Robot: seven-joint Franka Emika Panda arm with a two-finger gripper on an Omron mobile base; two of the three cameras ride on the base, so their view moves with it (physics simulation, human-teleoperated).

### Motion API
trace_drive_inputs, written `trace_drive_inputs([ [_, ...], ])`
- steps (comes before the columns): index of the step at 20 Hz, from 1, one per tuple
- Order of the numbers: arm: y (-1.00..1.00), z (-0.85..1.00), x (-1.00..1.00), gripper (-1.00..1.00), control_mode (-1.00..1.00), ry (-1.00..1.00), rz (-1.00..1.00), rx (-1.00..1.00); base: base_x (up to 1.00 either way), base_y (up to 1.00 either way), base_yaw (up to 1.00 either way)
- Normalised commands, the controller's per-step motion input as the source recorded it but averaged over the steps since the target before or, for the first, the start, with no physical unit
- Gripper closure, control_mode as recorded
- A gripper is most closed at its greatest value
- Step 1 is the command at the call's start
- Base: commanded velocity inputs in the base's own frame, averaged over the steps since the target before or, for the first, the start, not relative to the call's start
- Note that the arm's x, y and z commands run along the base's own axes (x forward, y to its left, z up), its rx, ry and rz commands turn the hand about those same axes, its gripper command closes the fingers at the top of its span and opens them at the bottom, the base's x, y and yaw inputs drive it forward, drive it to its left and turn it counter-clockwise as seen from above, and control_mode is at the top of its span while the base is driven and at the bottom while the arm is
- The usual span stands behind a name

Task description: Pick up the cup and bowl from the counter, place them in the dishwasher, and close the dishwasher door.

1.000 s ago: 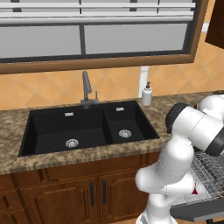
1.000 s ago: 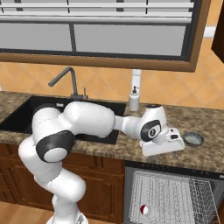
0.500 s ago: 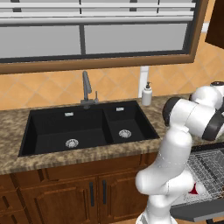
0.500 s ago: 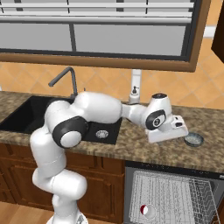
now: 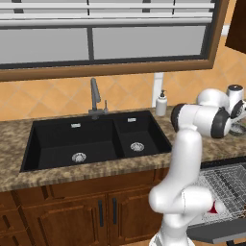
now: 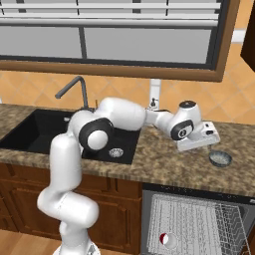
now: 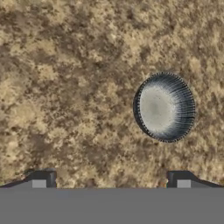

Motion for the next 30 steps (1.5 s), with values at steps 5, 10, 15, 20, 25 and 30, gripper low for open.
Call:
trace_drive_inputs([
  [5, -0.62, -0.24, 0.10, -1.00, -1.00, 0.00, -0.09, -0.04, 0.00, 0.00, 0.00],
  [10, 0.04, -0.01, 0.17, -1.00, -1.00, -0.01, 0.00, 0.00, 0.00, 0.00, 0.00],
  [15, 0.01, -0.13, 0.43, -1.00, -1.00, -0.01, 0.00, 0.00, 0.00, 0.00, 0.00],
  [20, -0.03, -0.12, 0.32, -1.00, -1.00, 0.00, 0.00, 0.00, 0.00, 0.00, 0.00],
  [25, -0.32, -0.04, 0.39, -1.00, -1.00, 0.03, 0.00, 0.00, 0.00, 0.00, 0.00],
  [30, -0.10, -0.18, -0.02, -1.00, -1.00, 0.04, 0.00, 0.00, 0.00, 0.00, 0.00],
])
